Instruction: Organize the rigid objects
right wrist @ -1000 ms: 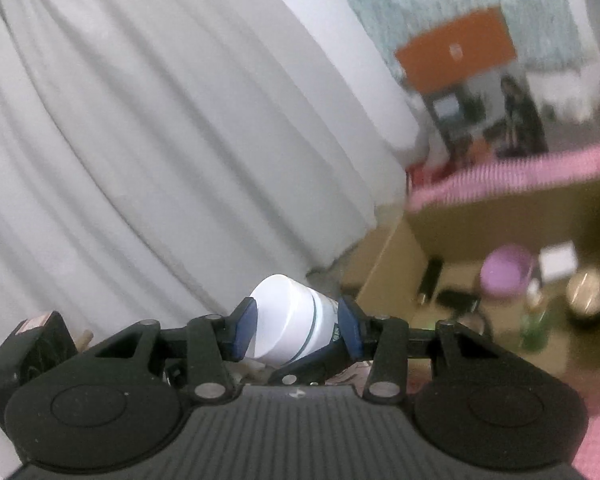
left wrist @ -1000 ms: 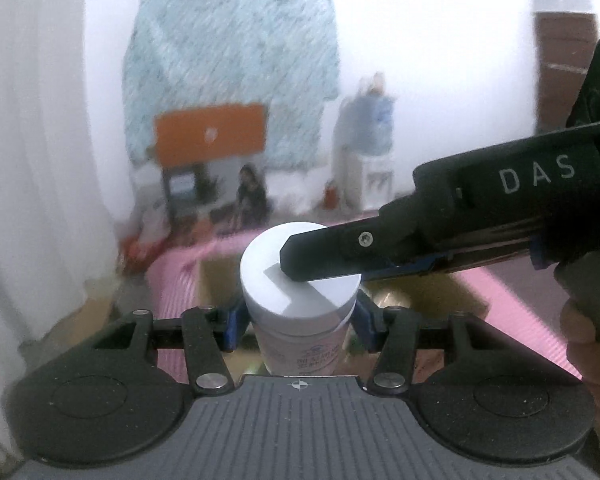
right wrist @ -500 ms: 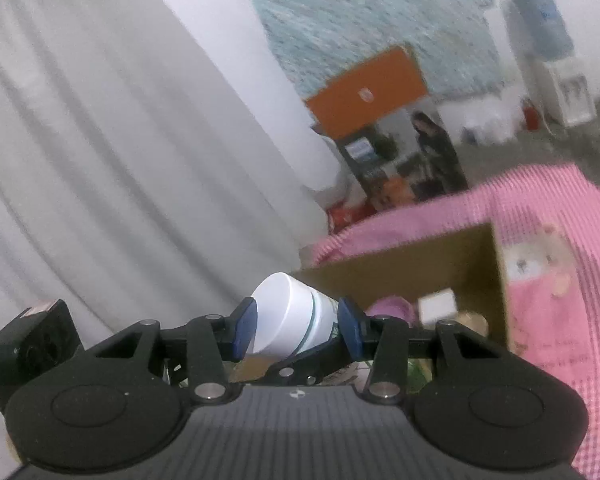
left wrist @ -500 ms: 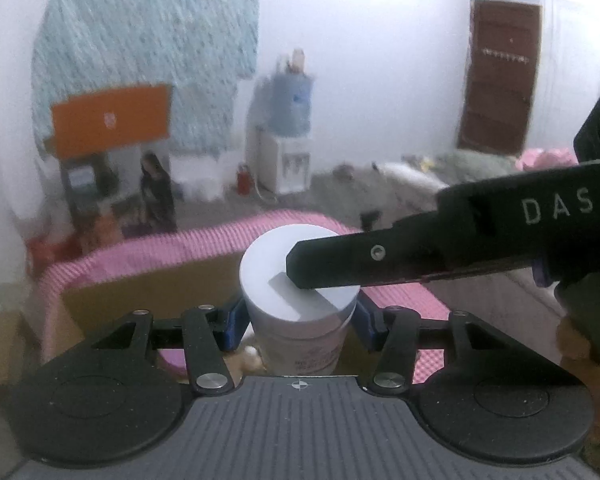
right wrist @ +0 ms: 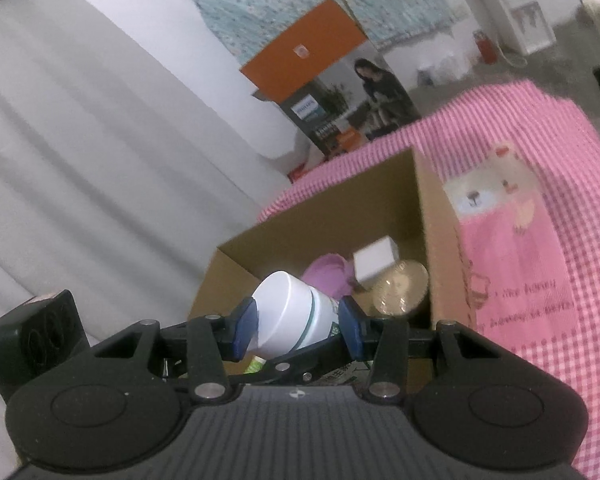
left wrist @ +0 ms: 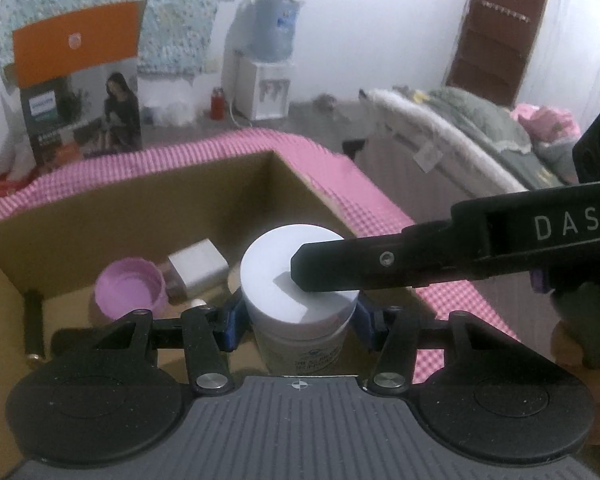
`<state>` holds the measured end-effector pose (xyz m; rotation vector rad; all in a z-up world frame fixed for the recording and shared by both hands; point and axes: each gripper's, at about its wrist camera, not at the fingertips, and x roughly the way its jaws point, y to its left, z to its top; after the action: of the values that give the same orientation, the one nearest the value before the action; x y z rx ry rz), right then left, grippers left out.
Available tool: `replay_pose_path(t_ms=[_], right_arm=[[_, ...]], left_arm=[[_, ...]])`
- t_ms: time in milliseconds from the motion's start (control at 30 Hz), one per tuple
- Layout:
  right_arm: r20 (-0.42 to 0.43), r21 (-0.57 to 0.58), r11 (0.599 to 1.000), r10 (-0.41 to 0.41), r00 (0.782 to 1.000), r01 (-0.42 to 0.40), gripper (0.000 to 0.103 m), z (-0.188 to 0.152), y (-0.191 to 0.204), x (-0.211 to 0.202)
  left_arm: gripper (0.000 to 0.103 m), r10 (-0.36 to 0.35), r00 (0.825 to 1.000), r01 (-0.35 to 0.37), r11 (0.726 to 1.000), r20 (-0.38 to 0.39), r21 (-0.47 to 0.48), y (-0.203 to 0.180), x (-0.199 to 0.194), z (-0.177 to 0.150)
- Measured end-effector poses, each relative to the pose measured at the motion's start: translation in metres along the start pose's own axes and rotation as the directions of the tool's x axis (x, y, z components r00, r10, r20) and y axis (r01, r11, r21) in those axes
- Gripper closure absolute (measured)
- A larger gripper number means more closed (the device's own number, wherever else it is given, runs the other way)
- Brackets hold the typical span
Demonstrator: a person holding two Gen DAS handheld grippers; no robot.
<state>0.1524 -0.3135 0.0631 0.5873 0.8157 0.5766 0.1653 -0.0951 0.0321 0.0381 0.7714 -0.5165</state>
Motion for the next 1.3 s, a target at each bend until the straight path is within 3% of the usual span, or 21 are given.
replay_pose_path(t_ms=[233, 333, 500, 767, 900, 1000, 1100, 1167, 1300], right_arm=[[-0.045, 0.033, 0.999, -0.017, 0.999, 0.019, 0.05, -0.002, -0.015, 0.008], [-0.048, 0.027, 0.999, -0.017, 0.999, 0.018, 0.044, -0.004, -0.015, 0.006], [-0.039, 0.017, 1.0, -0.025, 0.999, 0.025, 0.044, -0.005, -0.015, 0.004], [0.022, -0.003, 0.999, -0.041, 0.999, 0.041, 0.041, -0.007, -0.006, -0.014], [0.068, -0.035, 0.998, -0.052, 0.996, 0.054, 0.04, -0.007, 0.004, -0.029], [0.105, -0.063, 0.996, -0.056, 0.993, 0.063, 0.032, -0.01, 0.016, -0.041], [0.157, -0.101, 0.99, -0.083, 0.984, 0.1, 0.021, -0.016, 0.03, -0.056], [0.194, -0.129, 0.981, -0.116, 0.974, 0.143, 0.0, -0.023, 0.041, -0.065], [0.255, -0.205, 0.948, -0.191, 0.948, 0.245, 0.0, -0.037, 0.065, -0.078]], left_arm=[[0.05, -0.018, 0.998, 0.018, 1.0, -0.053, 0.011, 0.0, 0.016, 0.001], [0.045, -0.033, 0.999, 0.034, 0.999, -0.043, 0.022, -0.001, 0.014, -0.002], [0.037, -0.032, 0.999, 0.033, 0.999, -0.026, 0.036, -0.005, 0.011, -0.005], [0.01, -0.021, 0.997, 0.018, 0.999, 0.068, 0.045, -0.009, -0.019, -0.006], [0.002, -0.02, 0.992, 0.017, 1.0, 0.128, 0.022, -0.005, -0.045, -0.01], [0.0, 0.017, 0.985, -0.018, 1.0, 0.173, 0.006, -0.003, -0.07, -0.012], [0.0, 0.13, 0.968, -0.131, 0.991, 0.214, -0.012, -0.004, -0.094, -0.016], [0.0, 0.232, 0.944, -0.228, 0.973, 0.235, -0.043, -0.004, -0.107, -0.02], [0.0, 0.399, 0.882, -0.385, 0.917, 0.251, -0.103, -0.003, -0.119, -0.031]])
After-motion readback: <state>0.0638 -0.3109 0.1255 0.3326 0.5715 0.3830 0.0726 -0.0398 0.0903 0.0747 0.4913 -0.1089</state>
